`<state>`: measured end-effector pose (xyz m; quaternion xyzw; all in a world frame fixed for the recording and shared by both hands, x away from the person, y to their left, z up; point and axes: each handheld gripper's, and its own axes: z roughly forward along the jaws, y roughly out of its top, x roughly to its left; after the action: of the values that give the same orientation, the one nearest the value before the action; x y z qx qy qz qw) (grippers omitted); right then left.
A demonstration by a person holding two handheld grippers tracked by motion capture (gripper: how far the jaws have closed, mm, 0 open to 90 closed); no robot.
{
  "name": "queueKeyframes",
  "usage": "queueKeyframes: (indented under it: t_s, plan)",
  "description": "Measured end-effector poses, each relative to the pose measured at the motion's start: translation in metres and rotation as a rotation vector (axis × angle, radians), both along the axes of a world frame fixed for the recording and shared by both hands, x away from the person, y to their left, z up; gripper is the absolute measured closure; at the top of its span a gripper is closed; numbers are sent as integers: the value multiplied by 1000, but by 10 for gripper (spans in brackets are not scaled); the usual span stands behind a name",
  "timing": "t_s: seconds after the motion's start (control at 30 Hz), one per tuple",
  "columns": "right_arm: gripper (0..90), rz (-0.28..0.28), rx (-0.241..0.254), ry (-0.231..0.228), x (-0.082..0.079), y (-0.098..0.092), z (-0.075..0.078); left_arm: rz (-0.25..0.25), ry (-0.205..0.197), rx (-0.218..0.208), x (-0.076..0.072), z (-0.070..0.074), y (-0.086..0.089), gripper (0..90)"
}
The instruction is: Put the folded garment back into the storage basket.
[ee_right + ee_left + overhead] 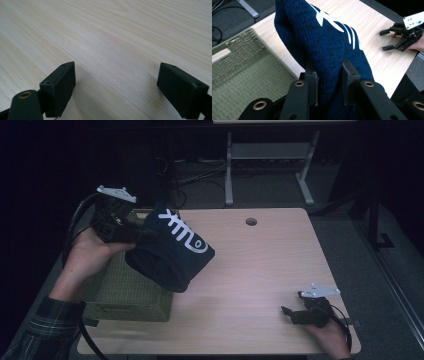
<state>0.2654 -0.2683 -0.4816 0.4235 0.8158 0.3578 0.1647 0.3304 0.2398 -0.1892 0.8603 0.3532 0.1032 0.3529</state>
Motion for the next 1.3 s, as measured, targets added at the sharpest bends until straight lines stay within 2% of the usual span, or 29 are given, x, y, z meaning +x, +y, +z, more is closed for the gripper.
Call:
queueKeyframes:
  t_s: [0.3,0.43,0.8,1.03,1.3]
  plan:
    - [150,-4,0,1,0,0,0,75,-24,-7,-7,11,35,712]
    - [150,-7,0,1,0,0,0,114,-25,-12,-8,10,52,712]
    - [150,-11,1,0,0,0,0,204,-9,-7,-4,-4,85,712]
    - [150,-11,1,0,0,0,0,269,13,2,1,-19,103,712]
    - [150,-12,1,1,0,0,0,296,37,-16,4,-37,109,712]
